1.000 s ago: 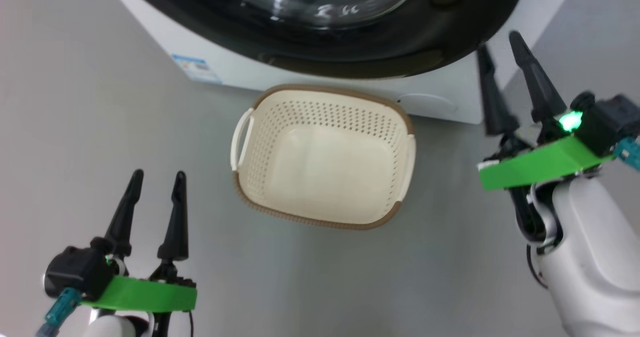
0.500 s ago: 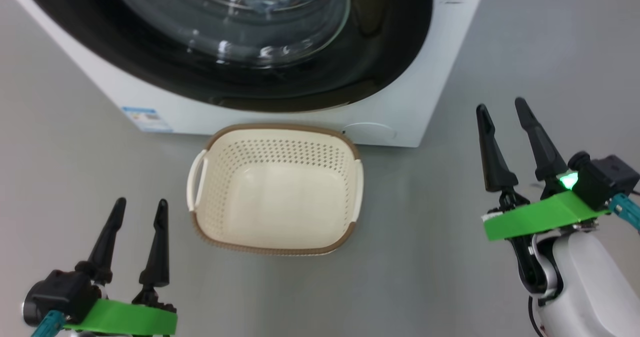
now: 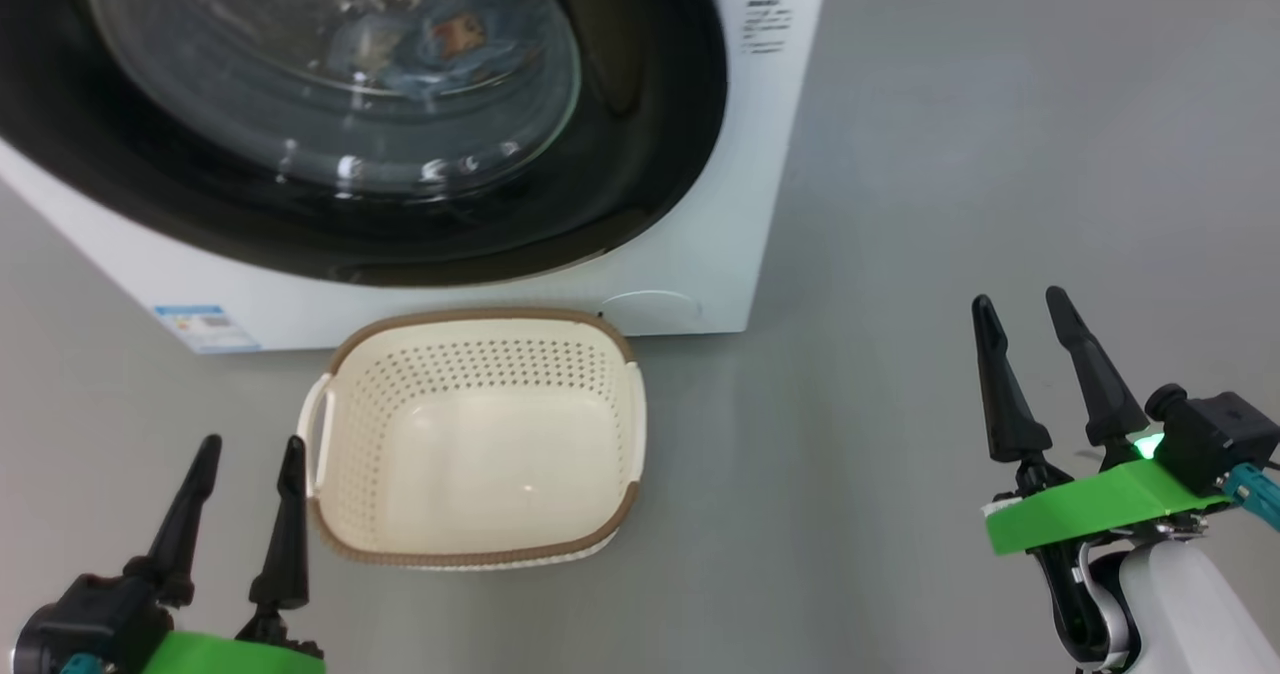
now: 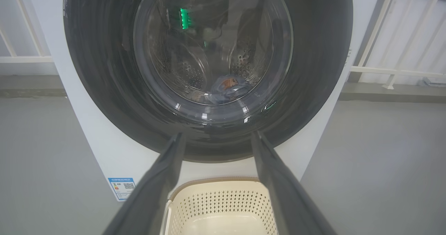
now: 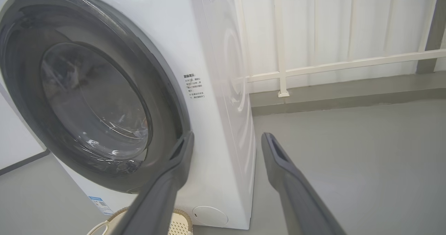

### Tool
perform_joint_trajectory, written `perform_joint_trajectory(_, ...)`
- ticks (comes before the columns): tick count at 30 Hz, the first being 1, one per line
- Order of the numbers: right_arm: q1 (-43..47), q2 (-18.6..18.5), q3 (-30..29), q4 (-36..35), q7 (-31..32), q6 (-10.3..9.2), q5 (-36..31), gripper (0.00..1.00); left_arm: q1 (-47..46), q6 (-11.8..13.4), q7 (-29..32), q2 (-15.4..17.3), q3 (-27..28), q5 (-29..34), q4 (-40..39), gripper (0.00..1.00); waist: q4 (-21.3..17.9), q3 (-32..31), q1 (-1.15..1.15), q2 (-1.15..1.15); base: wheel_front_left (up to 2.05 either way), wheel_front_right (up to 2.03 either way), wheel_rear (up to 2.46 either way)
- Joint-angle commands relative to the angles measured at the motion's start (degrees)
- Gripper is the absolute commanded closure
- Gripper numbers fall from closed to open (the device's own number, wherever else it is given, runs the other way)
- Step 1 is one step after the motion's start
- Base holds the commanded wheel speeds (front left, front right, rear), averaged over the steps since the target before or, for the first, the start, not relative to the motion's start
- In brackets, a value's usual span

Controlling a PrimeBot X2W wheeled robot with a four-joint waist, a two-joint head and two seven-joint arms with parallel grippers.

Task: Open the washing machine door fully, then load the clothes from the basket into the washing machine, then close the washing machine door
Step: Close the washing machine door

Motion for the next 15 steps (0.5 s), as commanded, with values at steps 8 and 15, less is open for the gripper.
perform_joint_trajectory(8,3.1,-0.5,0.9,-2.2,-0.1,-0.14,-0.2,0.00,1.5,0.0,-0.4,1.9,3.3,0.8,-0.5,0.00,-4.9,-3.0,0.01,0.00,0.00,0.00,0.00)
perform_joint_trajectory(15,5.0,-0.7,0.4,-2.8,-0.1,-0.14,-0.2,0.00,3.0,0.0,-0.4,2.3,4.9,0.7,-0.5,0.00,-6.9,-3.9,0.01,0.00,0.00,0.00,0.00)
